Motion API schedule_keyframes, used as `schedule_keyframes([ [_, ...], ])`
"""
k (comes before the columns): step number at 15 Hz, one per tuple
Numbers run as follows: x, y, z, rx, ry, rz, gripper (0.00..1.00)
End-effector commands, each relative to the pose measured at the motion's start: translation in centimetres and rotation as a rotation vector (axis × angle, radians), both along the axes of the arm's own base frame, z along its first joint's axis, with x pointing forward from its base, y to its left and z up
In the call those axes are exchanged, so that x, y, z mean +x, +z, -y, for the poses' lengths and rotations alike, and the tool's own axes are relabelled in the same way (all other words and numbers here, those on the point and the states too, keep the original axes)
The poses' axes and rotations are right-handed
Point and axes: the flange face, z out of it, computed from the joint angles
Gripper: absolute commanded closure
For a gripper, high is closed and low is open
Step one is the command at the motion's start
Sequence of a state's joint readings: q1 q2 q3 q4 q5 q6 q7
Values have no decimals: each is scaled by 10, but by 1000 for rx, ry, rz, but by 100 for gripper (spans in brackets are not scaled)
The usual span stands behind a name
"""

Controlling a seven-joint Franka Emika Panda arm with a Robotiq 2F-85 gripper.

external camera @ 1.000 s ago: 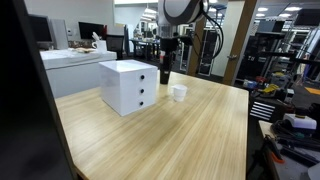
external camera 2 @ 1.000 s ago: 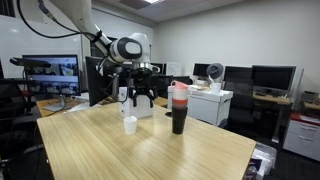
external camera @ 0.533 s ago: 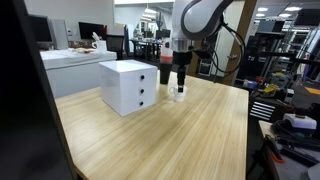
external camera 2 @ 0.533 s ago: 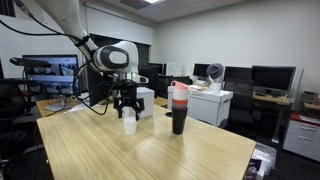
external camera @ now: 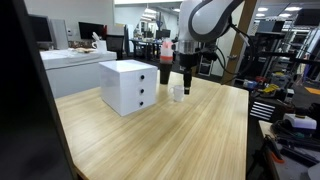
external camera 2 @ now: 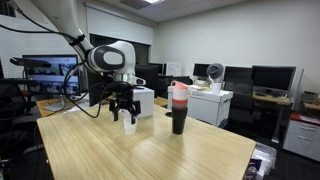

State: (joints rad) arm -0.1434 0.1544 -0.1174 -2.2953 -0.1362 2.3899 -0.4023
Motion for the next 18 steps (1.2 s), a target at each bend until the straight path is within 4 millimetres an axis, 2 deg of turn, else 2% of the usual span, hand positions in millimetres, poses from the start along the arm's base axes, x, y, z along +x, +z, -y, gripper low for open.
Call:
schedule_keyframes([
  [1,-2,-2,2,-24,-15,32,0],
  [16,15,-37,-3,-33,9,32,0],
  [17,16,-38,-3,-34,10,31,20],
  [18,17,-39,-4,-34,12,28,29],
])
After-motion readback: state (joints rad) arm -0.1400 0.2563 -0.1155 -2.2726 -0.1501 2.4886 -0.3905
